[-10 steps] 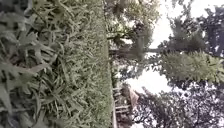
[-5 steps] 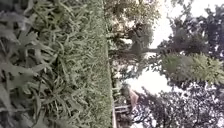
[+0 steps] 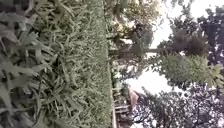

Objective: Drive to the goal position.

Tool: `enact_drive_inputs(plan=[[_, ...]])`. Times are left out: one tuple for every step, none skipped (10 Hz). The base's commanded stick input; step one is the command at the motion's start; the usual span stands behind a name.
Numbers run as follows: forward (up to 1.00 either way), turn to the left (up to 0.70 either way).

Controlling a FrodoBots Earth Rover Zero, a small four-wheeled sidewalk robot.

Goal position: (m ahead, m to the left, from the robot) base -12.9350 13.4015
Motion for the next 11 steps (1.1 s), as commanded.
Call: enact_drive_inputs(plan=[[0.00,0.00],[0.00,0.00],[0.00,0.00],[0.00,0.00],[0.00,-0.25],[0.00,-0.45],[0.00,-0.45],[0.04,-0.42],[0.30,-0.27],[0.30,-0.27],[0.30,-0.27]])
